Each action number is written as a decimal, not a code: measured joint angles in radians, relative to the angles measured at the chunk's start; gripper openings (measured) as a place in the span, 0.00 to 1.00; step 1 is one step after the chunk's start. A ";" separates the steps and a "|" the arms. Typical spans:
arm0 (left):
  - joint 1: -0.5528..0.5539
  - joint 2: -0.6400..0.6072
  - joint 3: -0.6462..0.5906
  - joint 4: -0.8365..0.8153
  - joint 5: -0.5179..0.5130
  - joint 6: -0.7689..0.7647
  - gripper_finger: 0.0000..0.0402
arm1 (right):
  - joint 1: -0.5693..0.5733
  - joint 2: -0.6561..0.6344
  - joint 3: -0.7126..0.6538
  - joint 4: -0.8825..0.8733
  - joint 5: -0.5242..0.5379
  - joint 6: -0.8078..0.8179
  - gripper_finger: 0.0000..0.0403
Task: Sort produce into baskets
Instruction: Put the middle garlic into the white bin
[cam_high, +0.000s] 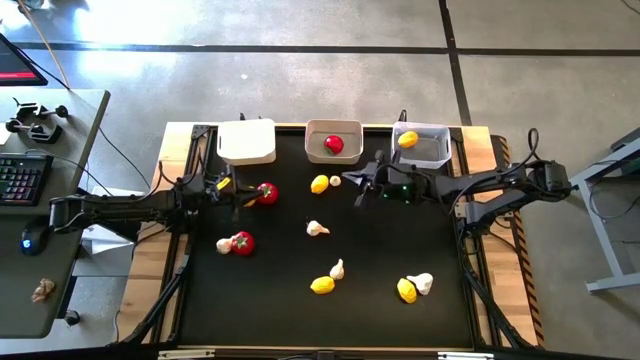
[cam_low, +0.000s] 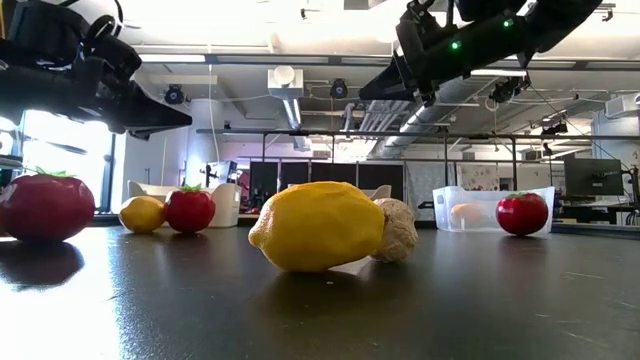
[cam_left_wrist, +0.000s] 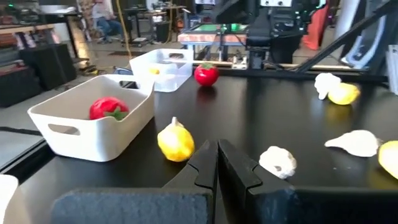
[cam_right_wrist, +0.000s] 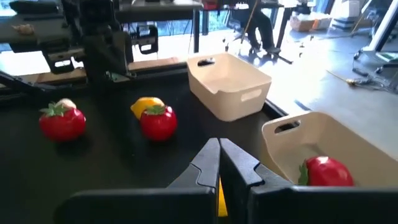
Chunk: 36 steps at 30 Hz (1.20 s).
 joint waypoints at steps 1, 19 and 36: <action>0.000 0.001 0.000 -0.003 0.015 0.000 0.00 | 0.000 0.000 0.000 0.005 -0.001 0.000 0.00; 0.000 0.232 0.188 -0.285 0.021 -0.053 0.00 | -0.013 0.000 0.000 -0.002 -0.007 -0.073 0.00; -0.080 0.565 0.670 -0.716 -0.139 -0.018 0.18 | -0.033 0.000 0.000 -0.114 -0.019 -0.143 0.00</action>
